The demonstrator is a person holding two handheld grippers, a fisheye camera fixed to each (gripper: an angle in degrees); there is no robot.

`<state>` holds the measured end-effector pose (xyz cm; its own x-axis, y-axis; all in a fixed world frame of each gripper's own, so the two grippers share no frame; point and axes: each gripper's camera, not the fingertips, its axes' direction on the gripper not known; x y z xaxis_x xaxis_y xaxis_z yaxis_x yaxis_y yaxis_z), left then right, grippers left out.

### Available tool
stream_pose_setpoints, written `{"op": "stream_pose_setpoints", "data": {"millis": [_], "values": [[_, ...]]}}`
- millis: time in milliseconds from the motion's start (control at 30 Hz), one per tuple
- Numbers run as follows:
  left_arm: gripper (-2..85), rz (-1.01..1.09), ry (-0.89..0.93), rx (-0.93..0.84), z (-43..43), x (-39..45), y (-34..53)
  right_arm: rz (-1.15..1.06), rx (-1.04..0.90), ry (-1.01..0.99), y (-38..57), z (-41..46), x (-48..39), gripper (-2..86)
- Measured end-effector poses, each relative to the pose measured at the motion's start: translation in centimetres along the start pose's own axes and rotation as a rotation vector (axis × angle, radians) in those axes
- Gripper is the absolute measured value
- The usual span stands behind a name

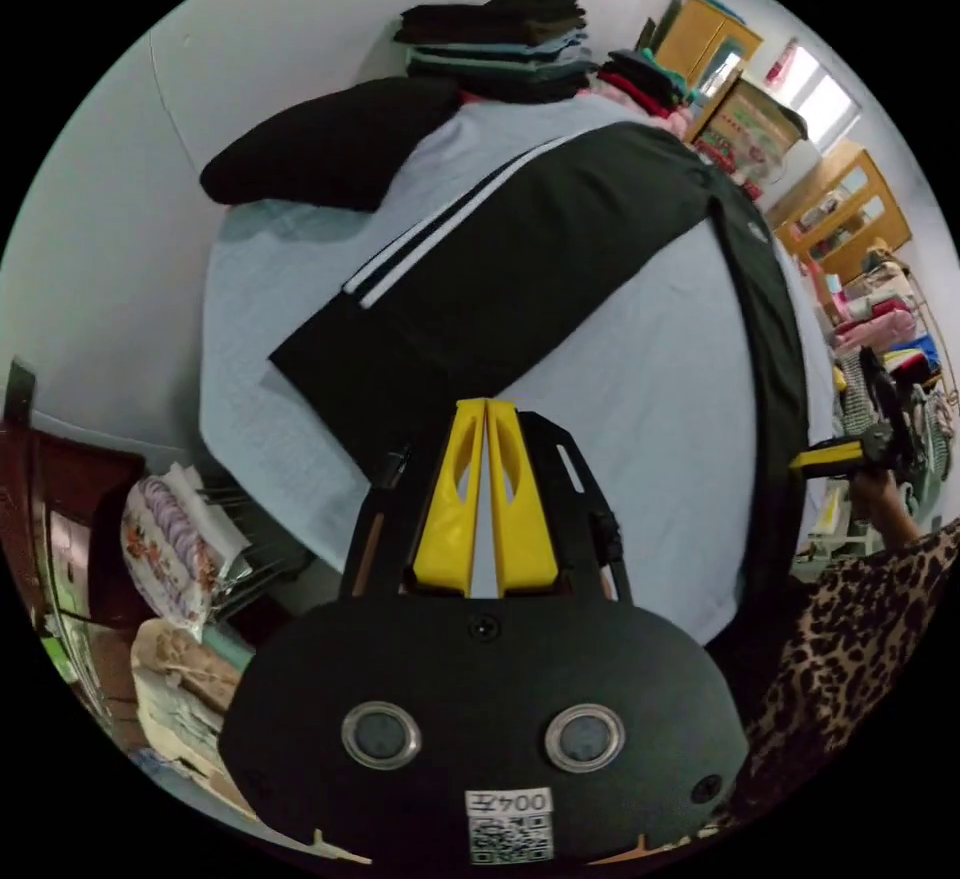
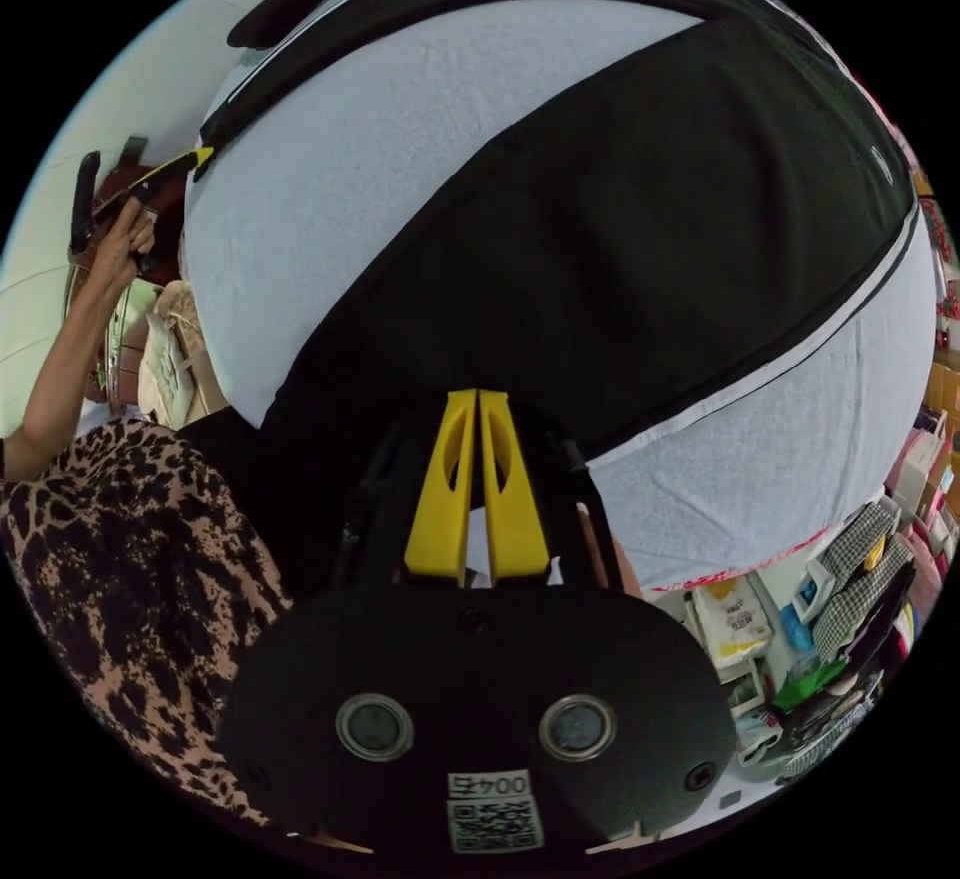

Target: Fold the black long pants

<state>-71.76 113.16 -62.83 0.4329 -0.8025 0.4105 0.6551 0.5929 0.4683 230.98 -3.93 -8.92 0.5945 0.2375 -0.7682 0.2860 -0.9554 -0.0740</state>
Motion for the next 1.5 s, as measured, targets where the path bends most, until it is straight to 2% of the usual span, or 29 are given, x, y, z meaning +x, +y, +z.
{"op": "stream_pose_setpoints", "data": {"millis": [67, 100, 267, 467, 533, 600, 767, 967, 1067, 1100, 1167, 1267, 1367, 1500], "values": [[0.5, 0.024, 0.048, -0.128, 2.7, -1.8, 0.0, -0.012, -0.002, 0.032, -0.1, 0.0, -0.4, -0.7], [0.5, -0.014, 0.091, -0.045, 2.4, -2.9, 0.3, -0.018, -0.001, 0.055, -0.2, -0.1, -0.6, -0.7], [1.9, 0.02, 0.116, -0.007, 0.3, -1.5, 1.4, -0.031, 0.003, 0.099, -0.1, -0.2, -1.0, -0.5], [5.7, 0.073, 0.384, -0.101, -0.2, 5.0, 7.5, -0.026, 0.076, 0.117, 1.0, -1.7, 0.8, 0.9], [7.5, 0.095, 0.534, -0.183, 0.8, 8.7, 10.1, -0.052, 0.123, 0.108, 1.8, -2.4, 2.2, 1.2], [8.4, 0.087, 0.563, -0.21, 1.3, 11.1, 12.0, -0.076, 0.141, 0.096, 2.2, -2.8, 3.4, 1.4], [8.4, -0.024, 0.562, -0.257, 2.9, 15.1, 15.4, -0.133, 0.135, 0.104, 2.9, -3.1, 6.3, 1.3], [4.0, -0.125, 0.464, -0.246, 2.5, 17.2, 16.6, -0.231, 0.115, 0.14, 3.5, -2.1, 7.7, 0.4], [3.7, -0.161, 0.357, -0.216, -0.1, 18.3, 16.9, -0.27, 0.113, 0.126, 3.8, -2.2, 8.1, 0.2], [3.7, -0.153, 0.265, -0.214, -0.4, 18.8, 17.3, -0.277, 0.118, 0.112, 4.0, -2.2, 8.3, 0.2], [4.2, -0.193, 0.232, -0.242, 1.0, 19.1, 18.2, -0.285, 0.136, 0.1, 4.5, -2.2, 8.6, 0.3], [5.8, -0.312, 0.338, -0.178, 1.4, 18.4, 19.7, -0.312, 0.154, 0.113, 5.2, -2.2, 8.5, 1.2], [6.6, -0.334, 0.243, -0.143, -1.1, 19.4, 20.8, -0.356, 0.153, 0.131, 5.8, -2.4, 8.2, 3.6], [6.8, -0.269, 0.173, 0.006, -4.8, 23.6, 20.5, -0.337, 0.208, 0.082, 7.0, -3.7, 9.5, 6.3]]}}
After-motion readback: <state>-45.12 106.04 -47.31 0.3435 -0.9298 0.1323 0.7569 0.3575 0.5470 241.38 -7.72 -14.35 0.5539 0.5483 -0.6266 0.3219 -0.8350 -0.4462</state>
